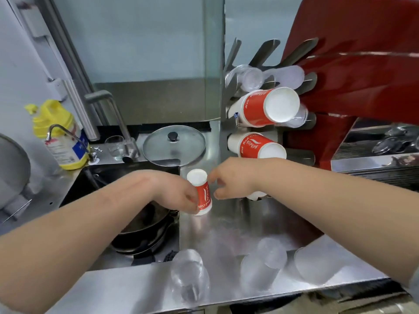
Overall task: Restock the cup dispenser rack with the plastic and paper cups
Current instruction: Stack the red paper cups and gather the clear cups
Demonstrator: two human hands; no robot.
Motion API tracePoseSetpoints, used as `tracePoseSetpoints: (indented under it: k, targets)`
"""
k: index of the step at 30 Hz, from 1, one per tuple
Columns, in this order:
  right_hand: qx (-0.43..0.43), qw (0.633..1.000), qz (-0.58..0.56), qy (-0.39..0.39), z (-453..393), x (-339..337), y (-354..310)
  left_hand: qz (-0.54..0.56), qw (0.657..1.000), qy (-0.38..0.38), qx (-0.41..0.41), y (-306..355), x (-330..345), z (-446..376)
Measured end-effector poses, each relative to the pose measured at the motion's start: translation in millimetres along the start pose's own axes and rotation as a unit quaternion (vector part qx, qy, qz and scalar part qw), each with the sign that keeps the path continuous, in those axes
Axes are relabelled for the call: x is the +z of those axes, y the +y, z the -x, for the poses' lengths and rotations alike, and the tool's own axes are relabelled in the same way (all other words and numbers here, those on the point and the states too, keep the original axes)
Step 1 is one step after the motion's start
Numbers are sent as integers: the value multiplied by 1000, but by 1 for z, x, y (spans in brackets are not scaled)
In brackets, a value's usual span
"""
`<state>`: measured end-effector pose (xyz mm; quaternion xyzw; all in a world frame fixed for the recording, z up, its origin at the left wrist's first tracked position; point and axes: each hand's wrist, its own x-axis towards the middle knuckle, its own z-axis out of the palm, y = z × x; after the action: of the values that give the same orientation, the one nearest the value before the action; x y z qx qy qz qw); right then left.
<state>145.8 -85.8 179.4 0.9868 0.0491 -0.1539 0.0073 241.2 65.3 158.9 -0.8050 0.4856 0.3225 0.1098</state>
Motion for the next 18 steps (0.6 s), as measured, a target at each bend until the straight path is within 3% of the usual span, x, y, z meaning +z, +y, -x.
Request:
tracePoseSetpoints:
  k: [8,12,18]
  targets:
    - [0,999,-42,-4,89,32,28,-38,999,-2,37,79,8,10]
    - [15,995,-99,6,123,57,42,-52,997,49,33,101,29,1]
    - [55,977,-197,62,137,109,42,67,992,95,45,124,64,-8]
